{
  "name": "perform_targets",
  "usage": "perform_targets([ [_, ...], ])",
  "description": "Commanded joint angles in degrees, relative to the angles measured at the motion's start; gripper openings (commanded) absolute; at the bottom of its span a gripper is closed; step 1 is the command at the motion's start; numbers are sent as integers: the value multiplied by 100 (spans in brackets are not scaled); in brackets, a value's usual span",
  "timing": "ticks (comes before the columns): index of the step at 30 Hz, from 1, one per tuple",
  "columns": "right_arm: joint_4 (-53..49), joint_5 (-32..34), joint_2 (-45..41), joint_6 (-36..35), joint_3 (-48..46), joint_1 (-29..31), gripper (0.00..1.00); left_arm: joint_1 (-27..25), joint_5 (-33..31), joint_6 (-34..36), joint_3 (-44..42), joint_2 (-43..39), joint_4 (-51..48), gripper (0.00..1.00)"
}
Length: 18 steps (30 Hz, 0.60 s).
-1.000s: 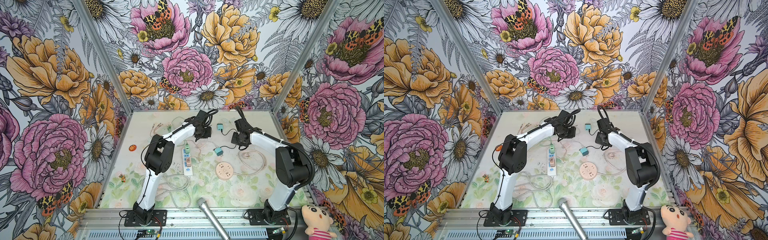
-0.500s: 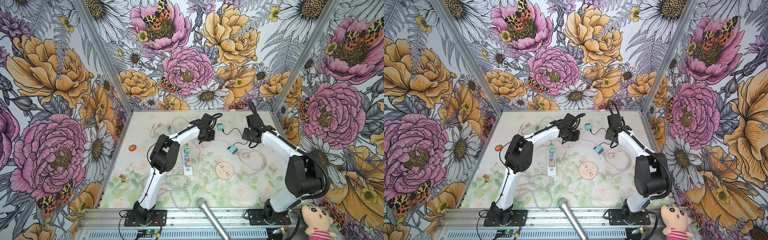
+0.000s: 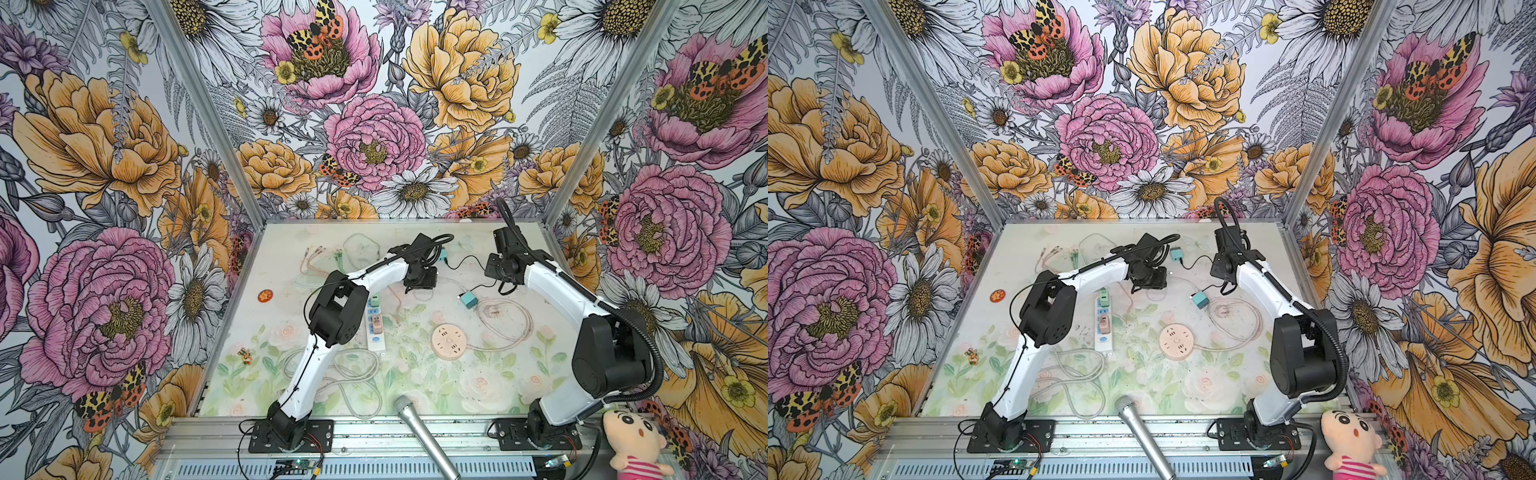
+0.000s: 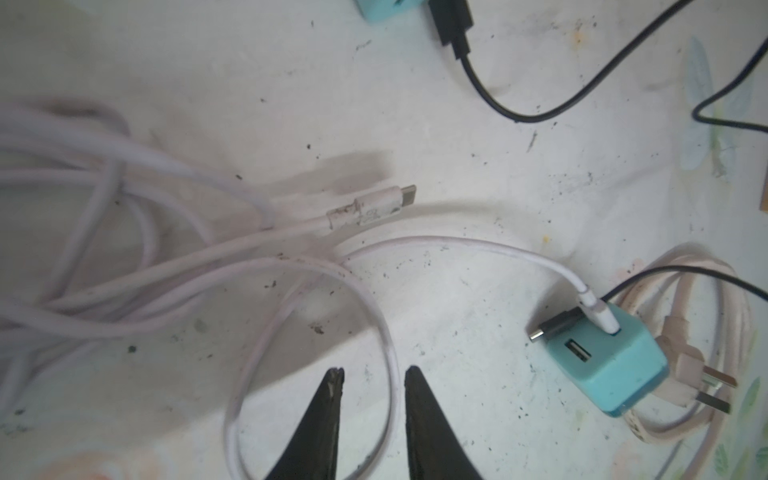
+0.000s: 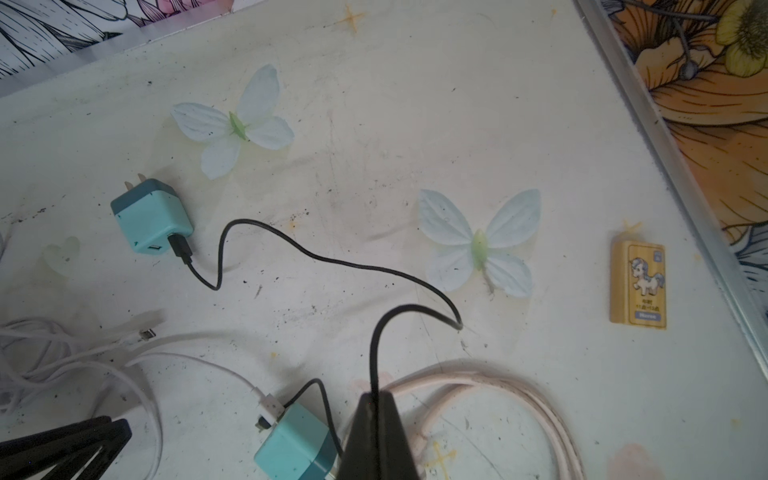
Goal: Insert the plug
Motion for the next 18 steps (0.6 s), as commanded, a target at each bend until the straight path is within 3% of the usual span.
perform_targets([
  [1,28,67,-86,10,141,-33,0,-262,-48,102,134,-487,75,30],
  [9,37,-4,86,112,102,-33,0,-785,118,-593,523,-199,78,43],
  [18,168,14,266,77,-63,-42,0,-1102,-624,-1470,571,-12,89,58],
])
